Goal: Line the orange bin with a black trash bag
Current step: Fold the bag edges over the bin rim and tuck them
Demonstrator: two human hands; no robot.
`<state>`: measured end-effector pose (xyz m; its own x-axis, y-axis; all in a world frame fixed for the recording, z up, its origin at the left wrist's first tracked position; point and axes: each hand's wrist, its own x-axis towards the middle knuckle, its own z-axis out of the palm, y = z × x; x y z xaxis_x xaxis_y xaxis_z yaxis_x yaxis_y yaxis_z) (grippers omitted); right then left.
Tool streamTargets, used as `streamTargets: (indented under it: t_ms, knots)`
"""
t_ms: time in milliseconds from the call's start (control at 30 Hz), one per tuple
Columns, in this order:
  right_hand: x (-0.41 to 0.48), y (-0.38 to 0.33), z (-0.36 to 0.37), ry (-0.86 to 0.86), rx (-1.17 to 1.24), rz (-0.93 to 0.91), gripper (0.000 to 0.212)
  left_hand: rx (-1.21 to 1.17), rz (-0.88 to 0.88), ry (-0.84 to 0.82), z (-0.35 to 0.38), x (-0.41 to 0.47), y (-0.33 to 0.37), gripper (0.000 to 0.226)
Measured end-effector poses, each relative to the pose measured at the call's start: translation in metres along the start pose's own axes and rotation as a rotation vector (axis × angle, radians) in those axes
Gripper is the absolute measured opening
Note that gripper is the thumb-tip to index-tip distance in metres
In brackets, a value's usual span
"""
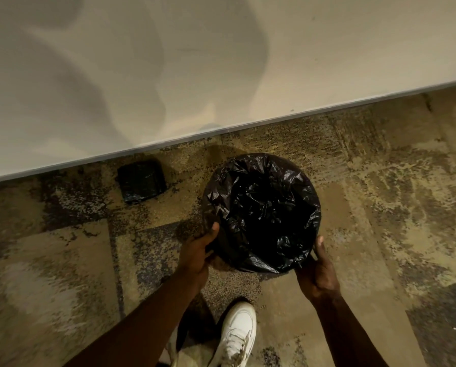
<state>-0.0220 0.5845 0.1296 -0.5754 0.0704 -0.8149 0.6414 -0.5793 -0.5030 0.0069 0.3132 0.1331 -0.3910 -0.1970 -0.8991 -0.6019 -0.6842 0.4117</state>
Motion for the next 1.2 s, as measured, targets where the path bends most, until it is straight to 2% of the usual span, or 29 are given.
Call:
streamTargets:
  t_ms: [100, 200, 267, 467, 533, 600, 633, 700, 800, 867, 900, 1000, 1100, 1200]
  knots:
    - [0.01, -0.012, 0.005, -0.011, -0.024, 0.025, 0.039, -0.004, -0.042, 0.041, 0.002, 0.01, 0.013, 0.037]
    - [0.018, -0.017, 0.007, -0.034, -0.007, 0.075, 0.035, 0.015, -0.072, -0.016, -0.001, 0.015, 0.018, 0.024]
    - [0.02, -0.018, 0.009, -0.056, 0.012, 0.096, 0.036, 0.008, -0.088, -0.053, -0.001, 0.015, 0.02, 0.024]
    - [0.018, -0.02, 0.011, -0.007, 0.072, 0.106, 0.041, 0.16, -0.015, -0.04, -0.001, 0.014, 0.026, 0.012]
    - [0.011, -0.021, 0.012, -0.016, 0.051, 0.073, 0.032, 0.2, 0.033, -0.032, -0.004, 0.014, 0.027, 0.018]
    - [0.007, -0.021, 0.011, 0.051, 0.115, 0.007, 0.018, 0.209, 0.109, -0.012, -0.007, 0.012, 0.027, 0.041]
    - [0.009, -0.022, 0.007, 0.09, 0.182, -0.02, 0.025, 0.222, 0.149, 0.014, -0.009, 0.01, 0.027, 0.051]
    - [0.01, -0.025, 0.005, 0.139, 0.225, -0.065, 0.03, 0.28, 0.245, 0.09, -0.01, 0.003, 0.027, 0.055]
    - [0.01, -0.03, 0.008, 0.077, 0.142, -0.06, 0.005, 0.326, 0.283, 0.141, -0.013, 0.0, 0.024, 0.051]
    - [0.01, -0.032, 0.011, 0.056, 0.084, -0.054, 0.024, 0.345, 0.3, 0.144, -0.015, 0.0, 0.024, 0.047]
    - [0.011, -0.034, 0.013, 0.057, 0.067, -0.058, 0.026, 0.356, 0.3, 0.137, -0.015, 0.002, 0.024, 0.043]
    - [0.023, -0.038, 0.01, 0.074, -0.005, -0.08, 0.015, 0.349, 0.29, 0.107, -0.013, 0.008, 0.022, 0.028]
    - [0.042, -0.037, 0.001, 0.08, -0.07, -0.112, 0.045, 0.37, 0.277, 0.067, -0.01, 0.016, 0.023, 0.023]
    - [0.051, -0.036, -0.008, 0.012, -0.134, -0.124, 0.089, 0.349, 0.243, 0.012, -0.008, 0.019, 0.024, 0.02]
